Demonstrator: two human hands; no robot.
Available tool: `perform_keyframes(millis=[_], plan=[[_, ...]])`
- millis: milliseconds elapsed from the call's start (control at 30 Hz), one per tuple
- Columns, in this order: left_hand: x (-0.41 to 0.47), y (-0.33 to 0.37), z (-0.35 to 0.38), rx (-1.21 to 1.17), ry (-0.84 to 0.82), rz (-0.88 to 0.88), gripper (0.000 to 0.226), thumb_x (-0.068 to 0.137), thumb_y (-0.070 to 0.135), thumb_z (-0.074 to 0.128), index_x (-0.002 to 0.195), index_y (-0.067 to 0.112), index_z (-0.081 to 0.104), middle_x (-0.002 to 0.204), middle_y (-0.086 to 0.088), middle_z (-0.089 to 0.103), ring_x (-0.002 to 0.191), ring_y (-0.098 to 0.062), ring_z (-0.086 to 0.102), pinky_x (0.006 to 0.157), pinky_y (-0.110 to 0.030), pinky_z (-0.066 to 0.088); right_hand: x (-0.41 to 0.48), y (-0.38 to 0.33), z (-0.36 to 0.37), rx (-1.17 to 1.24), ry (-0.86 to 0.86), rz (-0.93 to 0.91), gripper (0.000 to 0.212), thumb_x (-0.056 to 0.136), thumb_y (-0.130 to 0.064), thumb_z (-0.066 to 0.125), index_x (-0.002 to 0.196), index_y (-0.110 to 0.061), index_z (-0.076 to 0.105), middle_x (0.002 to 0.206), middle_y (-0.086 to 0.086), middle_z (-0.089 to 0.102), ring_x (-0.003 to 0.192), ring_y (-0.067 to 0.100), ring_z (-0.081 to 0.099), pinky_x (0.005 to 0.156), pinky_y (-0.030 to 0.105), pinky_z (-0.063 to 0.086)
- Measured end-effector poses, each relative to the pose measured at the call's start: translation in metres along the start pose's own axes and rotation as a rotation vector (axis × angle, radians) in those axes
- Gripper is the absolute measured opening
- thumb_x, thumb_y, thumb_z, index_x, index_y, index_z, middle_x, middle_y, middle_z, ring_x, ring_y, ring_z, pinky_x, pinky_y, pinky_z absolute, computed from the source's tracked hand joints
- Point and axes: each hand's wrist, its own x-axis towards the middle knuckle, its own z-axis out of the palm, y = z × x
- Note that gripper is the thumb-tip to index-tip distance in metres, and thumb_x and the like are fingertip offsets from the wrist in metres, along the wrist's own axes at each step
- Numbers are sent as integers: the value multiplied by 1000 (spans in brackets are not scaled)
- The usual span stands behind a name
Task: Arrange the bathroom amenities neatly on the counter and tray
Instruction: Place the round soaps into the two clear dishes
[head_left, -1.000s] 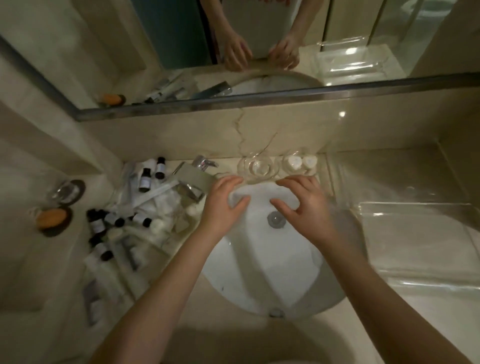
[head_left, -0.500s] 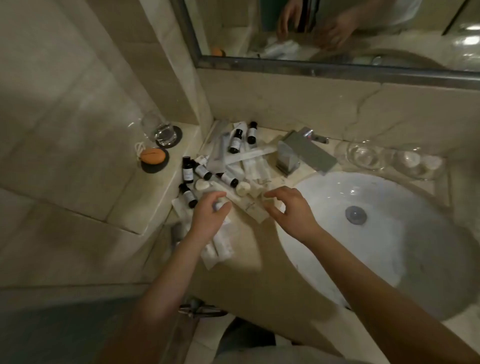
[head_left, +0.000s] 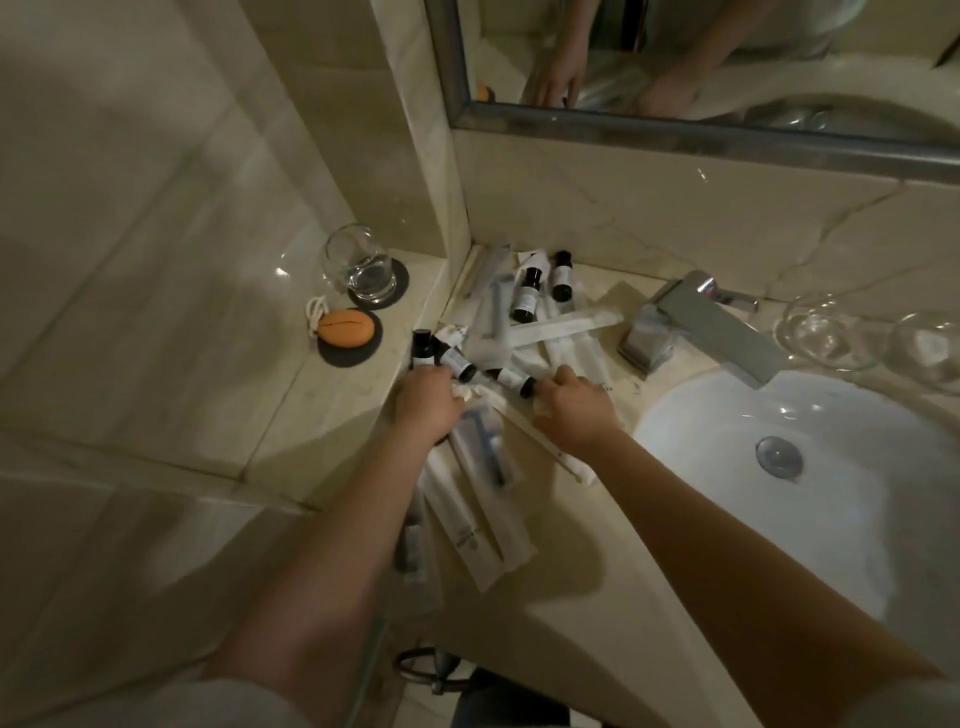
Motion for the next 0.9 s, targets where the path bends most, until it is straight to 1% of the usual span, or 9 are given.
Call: perform_keyframes(millis=[67, 133, 200, 300, 433, 567, 667, 800, 900], plan=[[6, -1, 6, 28, -14, 13, 38, 85, 29, 57, 118, 10, 55, 123, -17, 56, 113, -35, 52, 92, -41, 45, 3, -1, 3, 46, 10, 35, 39, 89, -32, 49, 123, -14, 51, 116, 12, 48, 94, 32, 55, 74, 37, 46], [11, -4, 10, 55, -31, 13, 45, 83, 32, 61, 121, 10, 53, 126, -15, 54, 117, -33, 49, 96, -41, 44, 4, -1, 2, 74, 6, 41, 40, 88, -32, 50, 123, -13, 50, 114, 12, 48, 91, 32, 56, 74, 39, 48], [14, -5, 12, 79, -32, 20, 47, 82, 34, 62, 122, 11, 52, 127, -14, 52, 119, -32, 46, 98, -40, 43, 3, 0, 0, 90, 3, 30, 41, 87, -30, 54, 124, -13, 49, 113, 12, 48, 90, 31, 56, 72, 37, 47], [14, -6, 11, 81, -14, 48, 49, 80, 41, 63, 119, 12, 54, 125, -13, 54, 117, -31, 47, 97, -40, 43, -2, 3, -1, 201, 41, 19, 44, 81, -25, 61, 123, -15, 51, 112, 11, 49, 89, 32, 57, 72, 34, 45], [4, -7, 5, -1, 15, 53, 55, 74, 47, 65, 115, 11, 57, 119, -11, 57, 109, -30, 53, 91, -40, 48, -12, 10, -5, 404, 154, 5, 47, 74, -19, 68, 119, -15, 58, 108, 9, 53, 88, 27, 57, 76, 36, 50], [-20, 5, -7, -122, 73, 38, 46, 72, 42, 67, 106, 14, 57, 107, -7, 58, 93, -27, 57, 76, -35, 49, -31, 17, -21, 550, 287, -51, 42, 70, -11, 71, 111, -14, 63, 94, 6, 58, 76, 19, 55, 68, 31, 47], [-43, 31, -12, -279, 123, 59, 34, 73, 33, 69, 95, 15, 51, 93, -5, 59, 85, -26, 59, 66, -30, 44, -57, 26, -38, 630, 369, -47, 44, 70, -12, 71, 113, -16, 60, 97, 0, 61, 79, 14, 54, 72, 29, 48], [-76, 81, -16, -420, 156, 140, 28, 74, 29, 70, 88, 19, 48, 83, 1, 59, 76, -19, 56, 62, -28, 42, -99, 49, -59, 722, 443, 23, 44, 70, -12, 73, 112, -18, 60, 102, -3, 64, 85, 11, 56, 78, 28, 47], [-93, 119, -11, -474, 167, 261, 26, 73, 28, 71, 91, 21, 55, 87, 1, 63, 79, -18, 58, 64, -26, 43, -128, 75, -71, 814, 487, 50, 41, 71, -9, 71, 109, -23, 60, 103, -5, 63, 80, 12, 62, 74, 25, 51]])
